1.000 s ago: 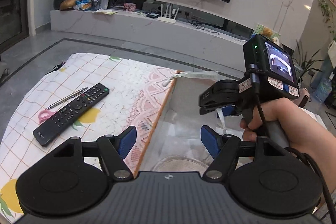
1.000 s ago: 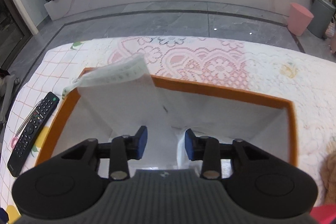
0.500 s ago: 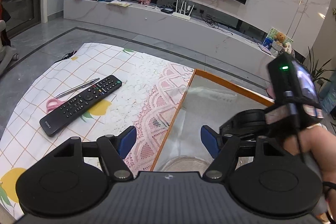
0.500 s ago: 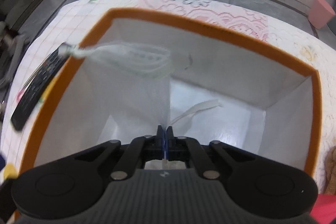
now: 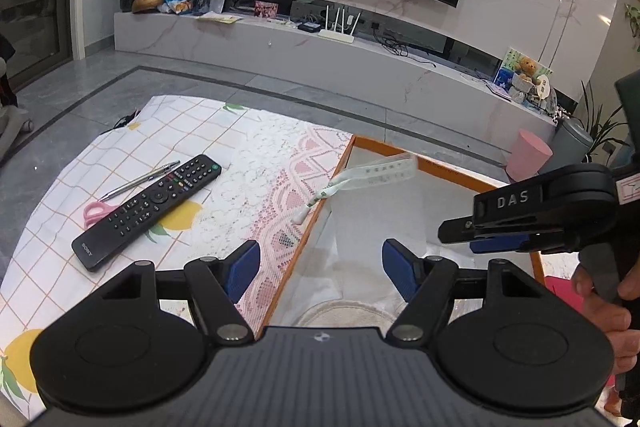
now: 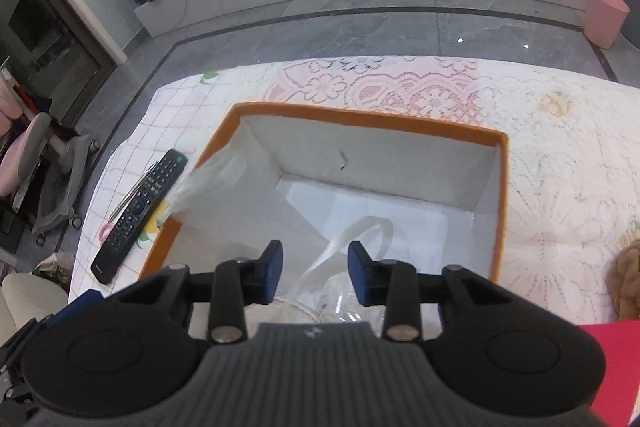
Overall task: Organize soft objects
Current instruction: 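Withdraw both open tools from the orange box, then grasp the brown coir bear sponge with the right tool and lift it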
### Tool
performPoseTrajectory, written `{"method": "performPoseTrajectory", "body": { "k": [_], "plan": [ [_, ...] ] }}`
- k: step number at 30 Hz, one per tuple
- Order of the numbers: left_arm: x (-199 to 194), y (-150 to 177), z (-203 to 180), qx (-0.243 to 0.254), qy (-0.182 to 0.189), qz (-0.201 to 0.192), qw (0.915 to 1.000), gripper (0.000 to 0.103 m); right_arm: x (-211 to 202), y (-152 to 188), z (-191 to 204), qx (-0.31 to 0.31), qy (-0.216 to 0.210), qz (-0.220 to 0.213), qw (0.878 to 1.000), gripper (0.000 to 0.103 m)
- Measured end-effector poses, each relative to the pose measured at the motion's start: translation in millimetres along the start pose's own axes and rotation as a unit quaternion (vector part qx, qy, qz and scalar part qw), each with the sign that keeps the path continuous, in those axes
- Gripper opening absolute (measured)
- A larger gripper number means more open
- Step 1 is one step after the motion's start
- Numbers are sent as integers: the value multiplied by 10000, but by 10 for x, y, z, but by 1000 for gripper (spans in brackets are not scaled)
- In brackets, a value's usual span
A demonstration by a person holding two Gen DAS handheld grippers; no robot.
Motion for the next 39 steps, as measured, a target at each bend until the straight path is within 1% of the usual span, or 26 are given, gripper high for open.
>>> {"method": "performPoseTrajectory", "body": {
  "k": [1, 3, 6, 9, 10, 11, 12, 13, 14, 15, 17, 18, 21, 23, 25, 27, 29, 30, 31, 33, 34, 37, 39],
  "plan": [
    [-8, 8, -19, 24, 38, -1, 10000, 82, -38, 10, -12, 30, 9, -66, 10000, 36],
    [-10, 25, -67, 101, 143, 49, 9998, 82, -172, 41, -39, 26, -133, -259, 9996, 36],
    [-12, 81, -198, 219, 323, 152, 9991, 82, -510, 174, -95, 18, -259, -565, 9981, 36],
    [-56, 163, -390, 456, 565, 190, 9972, 82, -947, 393, -225, -104, -96, -932, 9955, 38],
    [-83, 199, -466, 546, 659, 192, 9961, 82, -1112, 482, -301, -104, 47, -1076, 9941, 43],
    [-103, 232, -536, 619, 734, 205, 9952, 82, -1274, 574, -388, -71, 239, -1222, 9922, 52],
    [-129, 267, -604, 686, 831, 231, 9939, 82, -1440, 675, -486, -21, 485, -1381, 9892, 57],
    [-154, 306, -681, 756, 958, 270, 9922, 82, -1603, 787, -588, 34, 800, -1550, 9847, 65],
    [-183, 344, -760, 826, 1111, 303, 9899, 82, -1745, 889, -707, 98, 1136, -1708, 9787, 69],
    [-213, 380, -832, 869, 1249, 320, 9878, 82, -1895, 1012, -833, 201, 1481, -1845, 9714, 69],
    [-272, 459, -960, 961, 1444, 342, 9842, 82, -2125, 1235, -1108, 500, 1914, -1923, 9612, 76],
    [-303, 507, -1038, 1028, 1499, 345, 9827, 82, -2205, 1342, -1255, 659, 2013, -1921, 9582, 78],
    [-425, 683, -1260, 1372, 1447, 218, 9797, 82, -2322, 1633, -1714, 1120, 2158, -1785, 9534, 81],
    [-504, 807, -1415, 1609, 1484, 113, 9757, 82, -2294, 1803, -2006, 1519, 2315, -1503, 9491, 82],
    [-544, 932, -1574, 1753, 1592, 154, 9714, 82, -2215, 1975, -2253, 1789, 2413, -1243, 9457, 84],
    [-545, 1071, -1731, 1885, 1717, 286, 9665, 82, -2065, 2167, -2561, 2394, 2256, -1024, 9388, 85],
    [-506, 1213, -1908, 2242, 1805, 533, 9562, 82, -1860, 2372, -2785, 2959, 2103, -687, 9292, 84],
    [-489, 1279, -1974, 2388, 1814, 599, 9521, 82, -1776, 2446, -2841, 3045, 2056, -604, 9281, 84],
    [-484, 1340, -2027, 2473, 1820, 603, 9498, 82, -1704, 2490, -2872, 3061, 1984, -564, 9294, 84],
    [-476, 1442, -2096, 2596, 1803, 587, 9469, 82, -1575, 2490, -2909, 3171, 1738, -558, 9307, 84],
    [-465, 1488, -2120, 2660, 1786, 602, 9454, 82, -1543, 2471, -2881, 3199, 1703, -556, 9304, 85],
    [-423, 1600, -2160, 2808, 1740, 685, 9414, 82, -1461, 2361, -2811, 2924, 2001, -513, 9337, 85],
    [-410, 1643, -2163, 2855, 1694, 698, 9407, 82, -1384, 2322, -2812, 2934, 1962, -422, 9347, 90]
  ]
}}
Point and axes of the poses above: each gripper's, at about its wrist camera, not at the fingertips, and x roughly the way its jaws point, z to its left, y to its underside, the point moved 1 cm from there along x, roughly the way its jaws point, and after that the axes turned 10 degrees about -x, right-handed, at the moved point
